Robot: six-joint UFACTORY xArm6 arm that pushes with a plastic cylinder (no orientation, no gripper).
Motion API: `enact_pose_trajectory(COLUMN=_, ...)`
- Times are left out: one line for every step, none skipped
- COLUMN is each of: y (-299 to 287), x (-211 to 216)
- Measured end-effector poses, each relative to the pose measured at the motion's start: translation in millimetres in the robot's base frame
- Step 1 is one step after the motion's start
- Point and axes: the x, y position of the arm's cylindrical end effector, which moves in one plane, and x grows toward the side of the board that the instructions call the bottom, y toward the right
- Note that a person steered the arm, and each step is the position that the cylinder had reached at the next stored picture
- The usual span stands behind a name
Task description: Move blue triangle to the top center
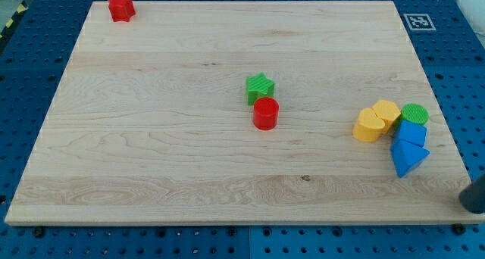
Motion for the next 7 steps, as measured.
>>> enact_pose_trajectory(y=4, x=-6)
enact_pose_trajectory(y=-4, x=-22)
enact_pose_trajectory(y=-21, x=-37)
enact_pose_trajectory(y=-40, x=-48)
enact_pose_trajectory(y=-64, x=-49)
enact_pose_trajectory(y=-87, x=-49)
enact_pose_trajectory(y=-103, x=-49)
